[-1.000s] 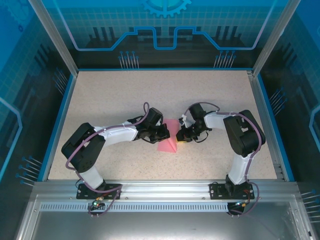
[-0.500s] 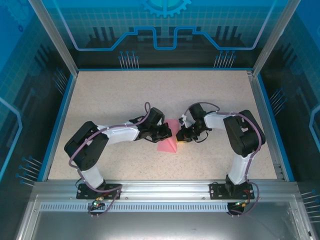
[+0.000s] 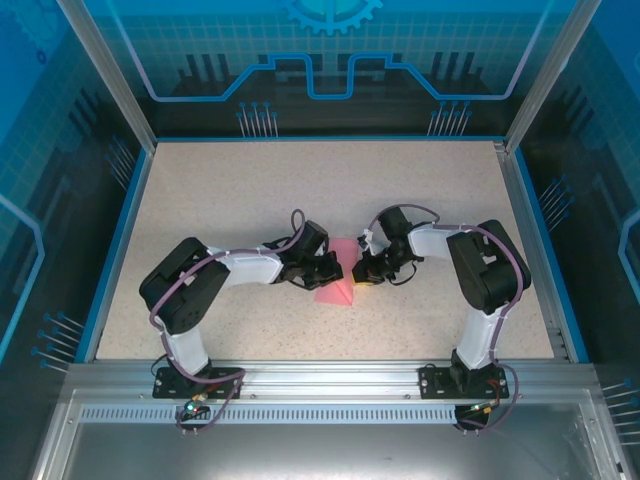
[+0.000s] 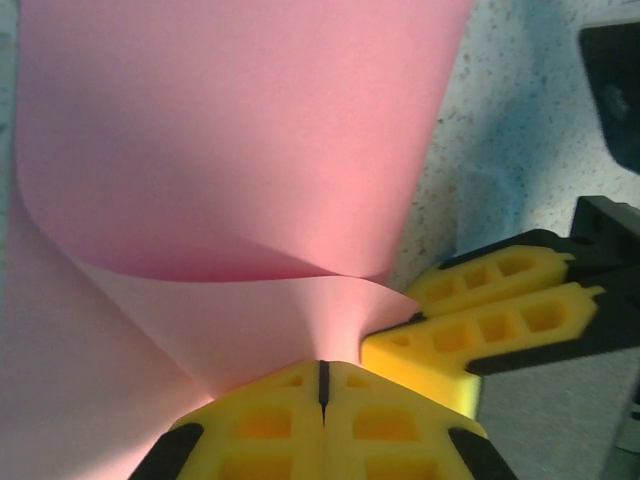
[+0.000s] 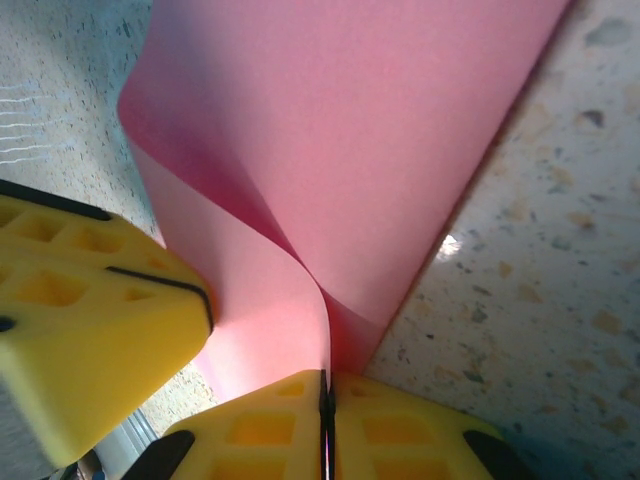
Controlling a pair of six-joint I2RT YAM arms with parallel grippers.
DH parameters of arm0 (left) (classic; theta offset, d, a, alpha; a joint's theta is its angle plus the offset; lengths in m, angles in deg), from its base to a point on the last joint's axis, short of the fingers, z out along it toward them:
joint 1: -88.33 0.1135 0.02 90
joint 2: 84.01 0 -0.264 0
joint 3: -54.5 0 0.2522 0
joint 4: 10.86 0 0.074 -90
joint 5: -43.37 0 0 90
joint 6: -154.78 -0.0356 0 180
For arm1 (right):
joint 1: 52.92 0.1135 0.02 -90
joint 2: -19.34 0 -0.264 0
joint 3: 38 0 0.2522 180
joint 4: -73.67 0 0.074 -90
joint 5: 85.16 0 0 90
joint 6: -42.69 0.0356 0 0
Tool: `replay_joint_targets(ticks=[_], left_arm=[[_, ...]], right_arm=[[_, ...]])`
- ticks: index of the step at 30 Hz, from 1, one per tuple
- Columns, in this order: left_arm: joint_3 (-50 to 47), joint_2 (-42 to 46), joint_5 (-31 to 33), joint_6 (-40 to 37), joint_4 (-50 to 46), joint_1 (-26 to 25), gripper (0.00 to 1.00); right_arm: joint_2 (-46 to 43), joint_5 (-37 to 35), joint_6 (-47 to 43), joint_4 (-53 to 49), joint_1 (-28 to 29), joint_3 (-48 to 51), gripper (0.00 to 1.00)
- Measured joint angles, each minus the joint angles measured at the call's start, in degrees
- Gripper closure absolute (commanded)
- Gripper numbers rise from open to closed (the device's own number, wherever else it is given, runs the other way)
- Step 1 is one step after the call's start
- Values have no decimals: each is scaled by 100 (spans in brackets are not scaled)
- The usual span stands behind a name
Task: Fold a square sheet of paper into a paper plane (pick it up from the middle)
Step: Fold the triangle a second time at the center of the table.
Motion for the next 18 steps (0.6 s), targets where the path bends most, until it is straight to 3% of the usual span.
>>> replay_joint_targets(ticks=[8, 14, 18], left_arm=[[-72, -142, 2, 0, 98, 0, 100], [-129, -142, 2, 0, 210, 0, 100], [-138, -142, 2, -2, 232, 0, 100]], right_arm=[[0, 0, 2, 0, 0, 0, 87], [-136, -55, 74, -9, -2, 13, 74], [-662, -195, 175, -31, -4, 129, 71]])
